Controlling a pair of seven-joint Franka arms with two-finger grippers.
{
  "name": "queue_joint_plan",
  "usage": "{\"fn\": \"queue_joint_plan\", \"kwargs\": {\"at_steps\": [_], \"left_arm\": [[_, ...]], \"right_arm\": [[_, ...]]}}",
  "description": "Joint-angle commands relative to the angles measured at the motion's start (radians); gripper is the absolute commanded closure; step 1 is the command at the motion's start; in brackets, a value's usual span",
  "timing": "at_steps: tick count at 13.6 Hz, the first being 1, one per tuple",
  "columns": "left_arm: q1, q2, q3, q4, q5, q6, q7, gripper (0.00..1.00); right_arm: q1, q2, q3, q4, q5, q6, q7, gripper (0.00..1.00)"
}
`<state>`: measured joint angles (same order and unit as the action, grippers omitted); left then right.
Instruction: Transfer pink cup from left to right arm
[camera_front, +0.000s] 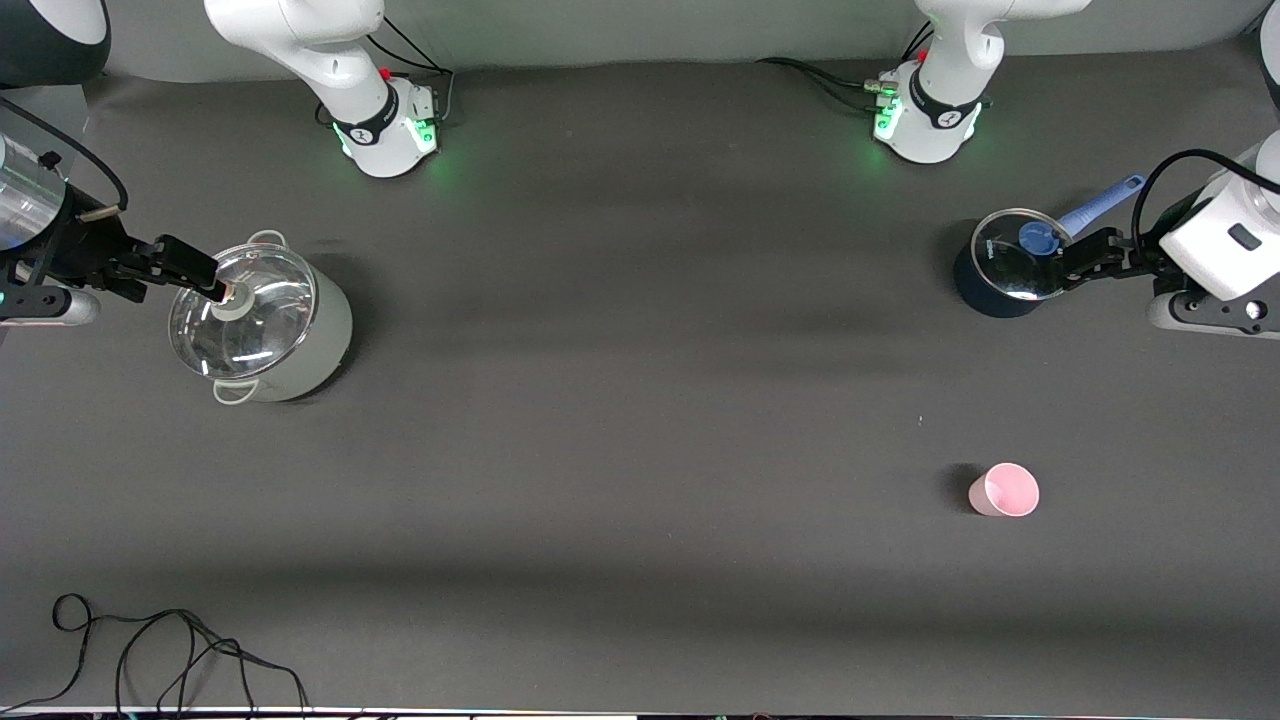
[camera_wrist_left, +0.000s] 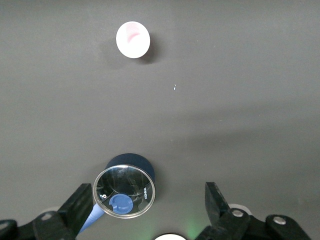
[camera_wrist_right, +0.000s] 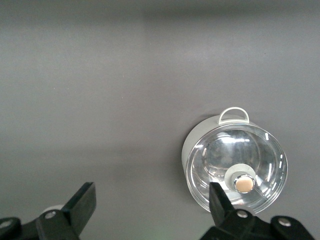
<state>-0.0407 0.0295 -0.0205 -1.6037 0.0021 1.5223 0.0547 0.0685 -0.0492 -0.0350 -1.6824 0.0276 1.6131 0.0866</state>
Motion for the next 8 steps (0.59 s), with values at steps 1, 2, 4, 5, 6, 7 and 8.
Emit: {"fn": "queue_joint_plan", "kwargs": {"at_steps": [1, 2, 4, 5, 6, 7, 8], "left_arm": [[-0.001, -0.026, -0.001, -0.024, 0.001, 0.004, 0.001, 0.00], [-0.001, -0.028, -0.001, -0.024, 0.001, 0.006, 0.001, 0.00], [-0.001, -0.026, -0.001, -0.024, 0.001, 0.006, 0.001, 0.00], [-0.001, -0.026, -0.001, -0.024, 0.001, 0.006, -0.001, 0.00], [-0.001, -0.026, -0.001, -0.024, 0.001, 0.006, -0.001, 0.00], [-0.001, -0.026, -0.001, -0.024, 0.001, 0.006, -0.001, 0.00], [-0.001, -0.026, -0.001, -0.024, 0.001, 0.006, -0.001, 0.00]], "right_arm": [[0.010, 0.012, 0.000, 0.026, -0.023, -0.015, 0.028, 0.00], [0.010, 0.014, 0.000, 0.029, -0.023, -0.015, 0.028, 0.00], [0.008, 0.022, 0.000, 0.038, -0.023, -0.015, 0.028, 0.00], [0.008, 0.022, 0.000, 0.038, -0.023, -0.015, 0.028, 0.00], [0.008, 0.022, 0.000, 0.038, -0.023, -0.015, 0.028, 0.00], [0.010, 0.022, 0.000, 0.038, -0.023, -0.015, 0.028, 0.00], [0.010, 0.022, 0.000, 0.038, -0.023, -0.015, 0.028, 0.00]]}}
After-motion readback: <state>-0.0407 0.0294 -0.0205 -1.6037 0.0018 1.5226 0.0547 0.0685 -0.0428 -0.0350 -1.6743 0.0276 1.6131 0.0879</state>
